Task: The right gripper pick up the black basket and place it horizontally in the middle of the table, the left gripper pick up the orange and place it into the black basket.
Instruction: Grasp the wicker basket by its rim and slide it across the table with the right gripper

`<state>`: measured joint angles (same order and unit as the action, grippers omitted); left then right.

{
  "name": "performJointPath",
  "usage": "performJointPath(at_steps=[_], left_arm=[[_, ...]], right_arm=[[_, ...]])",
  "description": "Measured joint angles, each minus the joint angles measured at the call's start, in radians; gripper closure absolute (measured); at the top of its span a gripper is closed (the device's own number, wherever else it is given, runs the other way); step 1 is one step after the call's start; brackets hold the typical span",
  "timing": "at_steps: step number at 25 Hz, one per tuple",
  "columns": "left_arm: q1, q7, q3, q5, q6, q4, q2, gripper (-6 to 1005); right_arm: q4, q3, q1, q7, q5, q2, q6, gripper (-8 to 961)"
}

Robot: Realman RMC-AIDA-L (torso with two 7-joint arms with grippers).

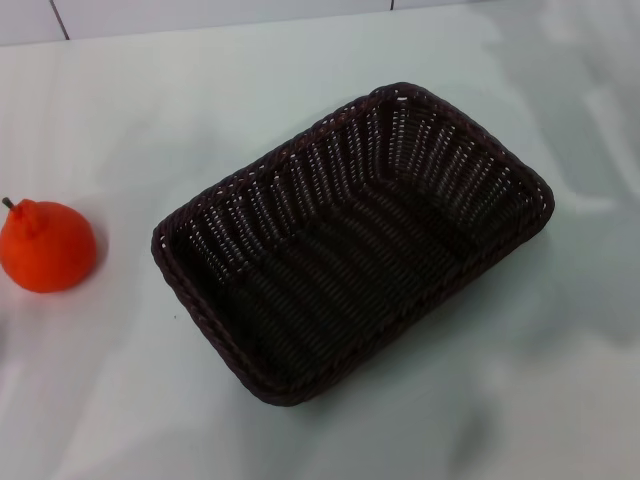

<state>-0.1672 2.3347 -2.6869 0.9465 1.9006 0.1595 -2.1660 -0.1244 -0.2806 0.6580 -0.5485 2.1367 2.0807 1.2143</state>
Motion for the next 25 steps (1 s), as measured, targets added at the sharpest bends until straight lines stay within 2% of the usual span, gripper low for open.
performJointPath(at_steps=[4,7,11,13,15,17,20,24,25], left_arm=[[-0.002,0.000,-0.001,0.000,0.000,0.003,0.001,574],[-0.006,0.000,-0.001,0.000,-0.003,0.006,0.003,574],[-0.012,0.000,-0.001,0.000,-0.006,0.008,0.004,574],[-0.015,0.000,-0.001,0.000,-0.008,0.009,0.004,574],[-0.016,0.000,-0.001,0.000,-0.010,0.010,0.005,574],[-0.018,0.000,-0.001,0.000,-0.016,0.012,0.005,574],[-0.022,0.002,-0.001,0.000,-0.023,0.014,0.005,574],[-0.024,0.006,-0.001,0.000,-0.035,0.014,0.005,574],[-0.024,0.007,-0.001,0.000,-0.040,0.014,0.005,574]], right_arm=[[-0.167,-0.188,-0.023,-0.345,-0.206,-0.030,-0.066,189],[-0.355,-0.317,-0.050,-0.694,-0.422,-0.065,-0.046,189],[-0.594,-0.422,-0.053,-1.179,-0.747,-0.140,0.072,188],[-0.660,-0.438,-0.021,-1.390,-0.929,-0.183,0.169,188],[-0.694,-0.436,0.024,-1.527,-1.093,-0.211,0.260,188],[-0.717,-0.430,0.062,-1.603,-1.231,-0.223,0.337,188],[-0.759,-0.434,0.098,-1.663,-1.395,-0.218,0.405,188],[-0.751,-0.442,0.117,-1.673,-1.451,-0.213,0.415,189],[-0.744,-0.443,0.126,-1.674,-1.482,-0.205,0.410,189]])
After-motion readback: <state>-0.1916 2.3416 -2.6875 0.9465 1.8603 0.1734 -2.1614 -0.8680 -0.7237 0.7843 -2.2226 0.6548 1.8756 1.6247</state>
